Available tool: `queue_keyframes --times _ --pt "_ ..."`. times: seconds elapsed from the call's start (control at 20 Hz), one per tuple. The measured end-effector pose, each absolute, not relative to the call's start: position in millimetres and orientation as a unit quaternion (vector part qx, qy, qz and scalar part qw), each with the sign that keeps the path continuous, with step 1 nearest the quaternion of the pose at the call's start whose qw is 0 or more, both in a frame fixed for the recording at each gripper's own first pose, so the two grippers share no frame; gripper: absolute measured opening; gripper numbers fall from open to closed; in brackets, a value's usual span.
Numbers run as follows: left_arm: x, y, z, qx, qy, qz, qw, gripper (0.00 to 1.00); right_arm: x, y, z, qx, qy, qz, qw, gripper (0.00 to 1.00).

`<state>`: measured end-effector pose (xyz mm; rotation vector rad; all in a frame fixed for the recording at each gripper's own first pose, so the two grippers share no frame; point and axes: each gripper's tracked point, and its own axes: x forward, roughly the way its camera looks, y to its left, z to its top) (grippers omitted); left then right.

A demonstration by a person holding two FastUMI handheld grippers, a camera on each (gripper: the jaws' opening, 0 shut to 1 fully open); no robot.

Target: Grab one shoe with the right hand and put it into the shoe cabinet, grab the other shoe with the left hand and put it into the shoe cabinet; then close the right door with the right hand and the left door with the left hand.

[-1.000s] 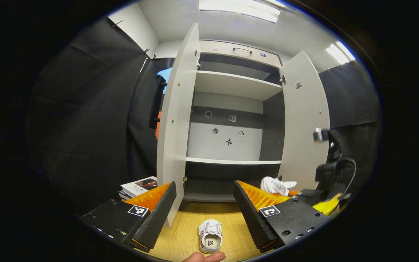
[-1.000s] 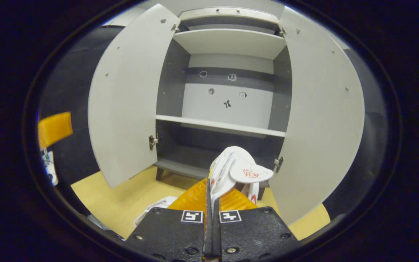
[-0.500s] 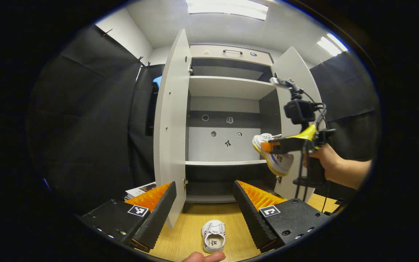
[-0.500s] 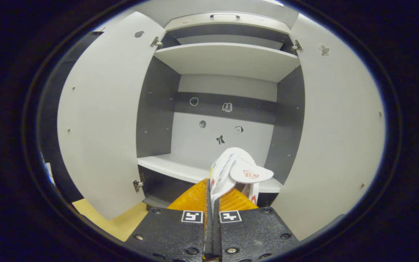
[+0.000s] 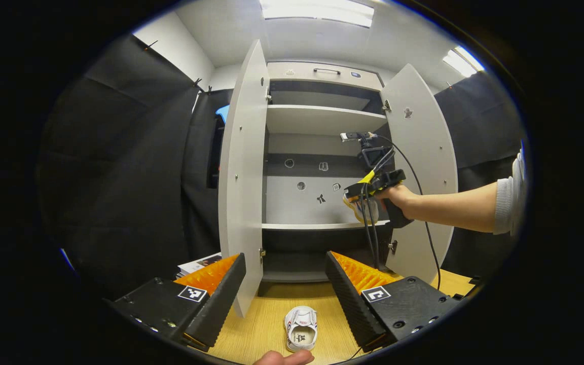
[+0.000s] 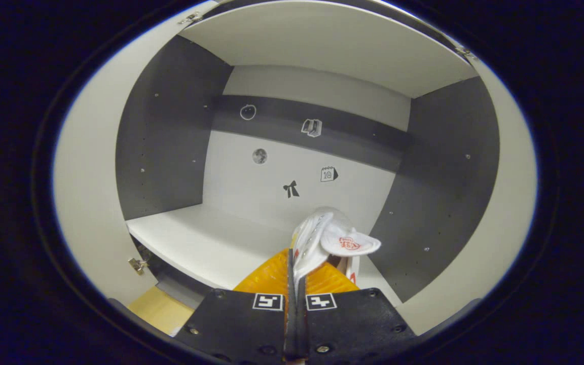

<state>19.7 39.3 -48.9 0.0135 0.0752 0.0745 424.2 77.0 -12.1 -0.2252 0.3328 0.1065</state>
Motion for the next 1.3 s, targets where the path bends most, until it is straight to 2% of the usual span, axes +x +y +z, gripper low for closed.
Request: queue_keyframes --times 0.3,0.9,1.05,1.15,1.2,1.25,1.3 --pt "23.5 51.9 -59.2 0.008 0.05 0.049 0.998 0.95 464.7 77.3 -41.2 -0.125 0.226 0.046 0.965 0.04" --pt "27.5 54.0 -63.1 0.01 0.05 0.048 0.998 0.95 473.1 79.9 -57.2 -0.124 0.311 0.051 0.941 0.04" --pt "25.6 56.3 -62.8 0.009 0.05 0.048 0.998 0.95 471.6 77.0 -55.3 -0.129 0.311 0.041 0.941 0.1" --pt "25.4 59.0 -62.4 0.009 0.049 0.051 0.997 0.95 466.2 78.7 -49.2 -0.13 0.307 0.042 0.942 0.19" --pt "26.3 60.3 -61.9 0.007 0.048 0.052 0.997 0.95 463.7 79.9 -47.8 -0.129 0.305 0.041 0.943 0.3" --pt "26.1 61.1 -62.0 0.005 0.048 0.052 0.997 0.95 457.1 81.1 -42.6 -0.125 0.302 0.045 0.944 0.35" --pt "25.8 60.9 -61.6 0.003 0.047 0.051 0.998 0.95 453.9 84.1 -38.1 -0.121 0.293 0.049 0.947 0.47"
